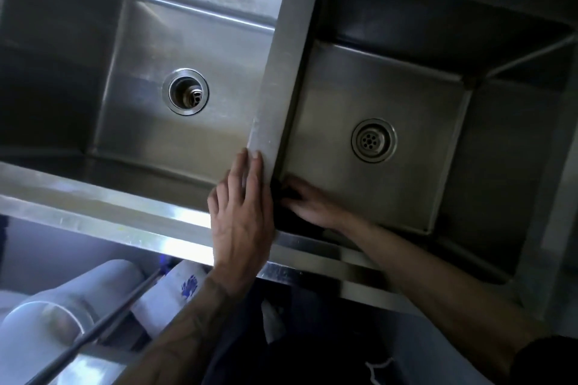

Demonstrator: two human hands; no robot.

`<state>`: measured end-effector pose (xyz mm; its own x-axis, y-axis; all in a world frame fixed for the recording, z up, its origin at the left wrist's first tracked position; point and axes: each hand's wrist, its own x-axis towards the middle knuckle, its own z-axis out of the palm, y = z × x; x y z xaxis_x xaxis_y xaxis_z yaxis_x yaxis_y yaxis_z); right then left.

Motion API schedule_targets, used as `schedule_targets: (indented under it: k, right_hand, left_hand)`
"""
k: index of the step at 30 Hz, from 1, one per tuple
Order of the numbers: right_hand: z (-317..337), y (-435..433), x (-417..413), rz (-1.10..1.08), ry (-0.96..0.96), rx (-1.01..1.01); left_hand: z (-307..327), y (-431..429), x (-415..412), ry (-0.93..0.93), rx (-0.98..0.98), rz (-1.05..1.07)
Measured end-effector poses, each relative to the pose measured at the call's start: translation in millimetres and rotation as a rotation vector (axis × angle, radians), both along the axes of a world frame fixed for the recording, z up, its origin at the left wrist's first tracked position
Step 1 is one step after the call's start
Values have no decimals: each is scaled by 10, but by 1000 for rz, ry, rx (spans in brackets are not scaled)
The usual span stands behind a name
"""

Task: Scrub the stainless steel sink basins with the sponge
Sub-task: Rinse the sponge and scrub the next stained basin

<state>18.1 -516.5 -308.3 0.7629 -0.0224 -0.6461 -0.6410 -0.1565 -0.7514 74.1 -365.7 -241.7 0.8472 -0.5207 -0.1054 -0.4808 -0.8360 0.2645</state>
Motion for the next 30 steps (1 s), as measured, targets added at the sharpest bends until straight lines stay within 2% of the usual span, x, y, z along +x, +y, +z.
schedule_targets:
  k: [3,9,12,15,20,22,27,30]
  right_hand:
    - [67,3,-106,-30,-81,39]
    - [50,-20,63,149,17,-89]
    - [234,-12,-92,27,-97,-49]
    - [343,-119,-272,9,-48,14]
    - [21,-203,-130,274,96,-134]
    - [-32,-209,-160,301,115,-193]
    - [281,-309,-436,131,-90,-22]
    - [204,-381,-374,192,-5,-42]
  left_hand:
    - [-58,34,-69,14,-4,-11]
    - [-119,69,-90,-15,-28,-47]
    - [-156,71,-71,-11,-48,-50]
    - [-167,62,-78,2,-63,-42]
    - [-124,63,-73,22,-52,-38]
    - [-104,55,-73,23,-46,-43]
    - [-84,27,-63,-12,-23,-36]
    - [-64,20,-64,-18,-13,-33]
